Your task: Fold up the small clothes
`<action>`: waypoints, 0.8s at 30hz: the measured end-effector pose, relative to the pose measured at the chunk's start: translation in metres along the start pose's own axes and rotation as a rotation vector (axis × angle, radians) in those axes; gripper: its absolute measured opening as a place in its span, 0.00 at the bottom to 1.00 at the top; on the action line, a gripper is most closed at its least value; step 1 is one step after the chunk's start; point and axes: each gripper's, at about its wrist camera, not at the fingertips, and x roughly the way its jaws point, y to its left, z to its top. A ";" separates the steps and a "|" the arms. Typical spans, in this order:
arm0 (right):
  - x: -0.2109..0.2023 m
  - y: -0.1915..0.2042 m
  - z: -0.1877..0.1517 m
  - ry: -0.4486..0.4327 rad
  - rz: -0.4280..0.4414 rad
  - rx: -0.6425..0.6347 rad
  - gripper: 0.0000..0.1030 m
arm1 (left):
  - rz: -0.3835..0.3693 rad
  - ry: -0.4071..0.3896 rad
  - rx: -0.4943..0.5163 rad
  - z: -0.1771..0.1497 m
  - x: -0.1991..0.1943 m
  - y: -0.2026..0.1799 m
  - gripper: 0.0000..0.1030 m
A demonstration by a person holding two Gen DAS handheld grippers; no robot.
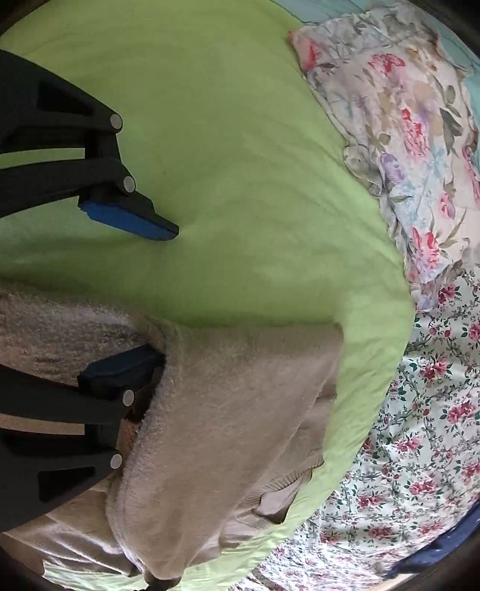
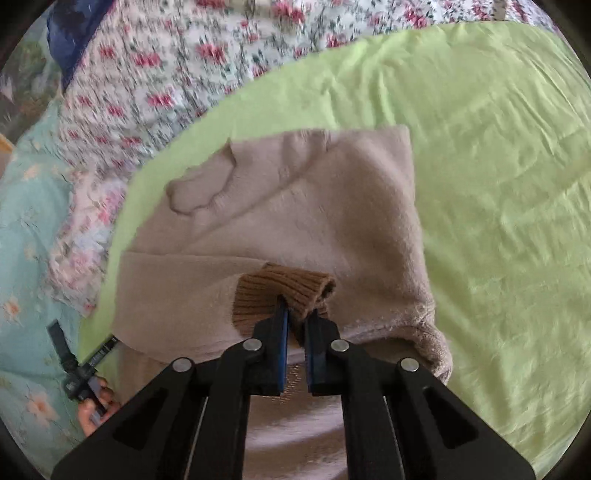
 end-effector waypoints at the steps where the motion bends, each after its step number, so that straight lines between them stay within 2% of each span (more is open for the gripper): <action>1: -0.003 -0.003 0.001 -0.026 -0.018 0.028 0.11 | 0.005 -0.001 0.006 -0.001 0.000 0.000 0.57; 3: -0.002 -0.009 0.002 -0.035 -0.066 0.042 0.22 | 0.017 -0.005 0.019 -0.001 0.000 -0.003 0.57; 5: 0.005 -0.015 0.000 0.000 -0.038 0.066 0.48 | 0.023 -0.010 0.023 -0.002 0.001 -0.004 0.57; 7: 0.012 -0.011 -0.005 0.021 -0.025 0.049 0.58 | 0.024 -0.010 0.021 -0.002 0.002 -0.005 0.57; 8: 0.016 -0.008 -0.008 0.024 -0.024 0.027 0.59 | 0.024 -0.010 0.021 -0.002 0.002 -0.004 0.57; 10: 0.028 -0.002 -0.012 0.055 -0.014 -0.002 0.59 | 0.032 -0.010 0.025 -0.002 0.001 -0.006 0.57; 11: 0.034 0.002 -0.014 0.079 -0.001 -0.020 0.52 | 0.033 -0.010 0.026 -0.002 0.001 -0.006 0.57; 12: 0.037 0.006 -0.014 0.086 -0.001 -0.036 0.36 | 0.030 -0.009 0.025 -0.001 0.001 -0.005 0.57; 13: 0.032 0.013 -0.013 0.071 0.016 -0.059 0.09 | 0.027 -0.009 0.022 -0.001 0.001 -0.004 0.57; 15: 0.013 0.020 -0.007 -0.018 0.033 -0.078 0.09 | 0.024 -0.008 0.020 -0.001 0.002 -0.003 0.58; 17: 0.003 0.014 -0.001 -0.053 -0.047 -0.048 0.10 | 0.035 -0.009 0.032 -0.002 0.003 -0.006 0.58; 18: 0.005 0.009 0.000 -0.048 -0.087 -0.034 0.11 | 0.047 -0.010 0.042 -0.002 0.003 -0.008 0.58; 19: 0.014 0.003 -0.001 0.010 -0.207 -0.050 0.11 | 0.048 -0.010 0.047 -0.003 0.003 -0.008 0.58; 21: 0.018 -0.004 -0.008 0.063 -0.275 -0.054 0.11 | 0.038 -0.002 0.057 -0.003 0.001 -0.007 0.58; 24: -0.014 -0.003 -0.025 0.040 -0.151 -0.051 0.12 | 0.009 0.016 0.095 -0.013 -0.012 -0.004 0.56</action>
